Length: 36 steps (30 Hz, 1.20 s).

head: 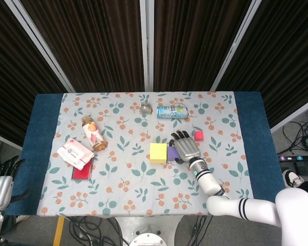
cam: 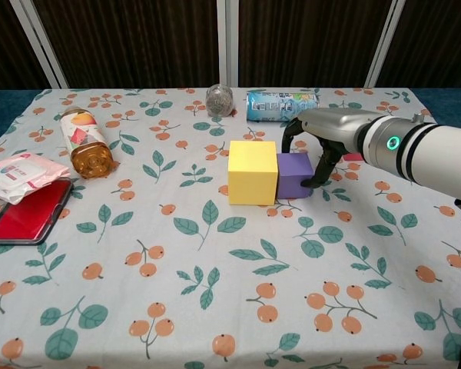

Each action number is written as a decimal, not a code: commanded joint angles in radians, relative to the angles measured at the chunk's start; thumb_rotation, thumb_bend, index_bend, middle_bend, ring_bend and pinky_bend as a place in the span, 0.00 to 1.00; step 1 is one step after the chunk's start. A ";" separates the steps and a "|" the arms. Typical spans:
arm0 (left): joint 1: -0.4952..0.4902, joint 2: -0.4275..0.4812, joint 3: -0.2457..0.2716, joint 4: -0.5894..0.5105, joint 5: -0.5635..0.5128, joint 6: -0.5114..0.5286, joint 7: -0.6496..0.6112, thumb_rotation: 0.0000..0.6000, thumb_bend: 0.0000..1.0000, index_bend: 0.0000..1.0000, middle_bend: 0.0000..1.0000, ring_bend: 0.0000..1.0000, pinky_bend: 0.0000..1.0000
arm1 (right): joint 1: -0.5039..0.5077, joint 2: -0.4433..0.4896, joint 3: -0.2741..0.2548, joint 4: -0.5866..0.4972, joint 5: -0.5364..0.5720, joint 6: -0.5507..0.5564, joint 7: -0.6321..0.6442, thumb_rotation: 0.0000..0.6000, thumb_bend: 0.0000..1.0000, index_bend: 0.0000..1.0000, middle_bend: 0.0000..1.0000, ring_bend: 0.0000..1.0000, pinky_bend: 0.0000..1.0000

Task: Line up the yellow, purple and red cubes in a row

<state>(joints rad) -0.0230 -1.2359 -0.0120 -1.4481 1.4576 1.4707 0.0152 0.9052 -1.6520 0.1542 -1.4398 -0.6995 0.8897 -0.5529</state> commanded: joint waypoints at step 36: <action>0.006 0.000 0.003 -0.002 0.007 0.008 -0.002 1.00 0.09 0.20 0.18 0.13 0.17 | -0.079 0.184 -0.035 -0.132 -0.056 0.091 0.030 1.00 0.20 0.18 0.06 0.00 0.00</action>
<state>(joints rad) -0.0169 -1.2358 -0.0094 -1.4495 1.4644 1.4786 0.0132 0.8433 -1.4925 0.1213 -1.5605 -0.7518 0.9667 -0.5345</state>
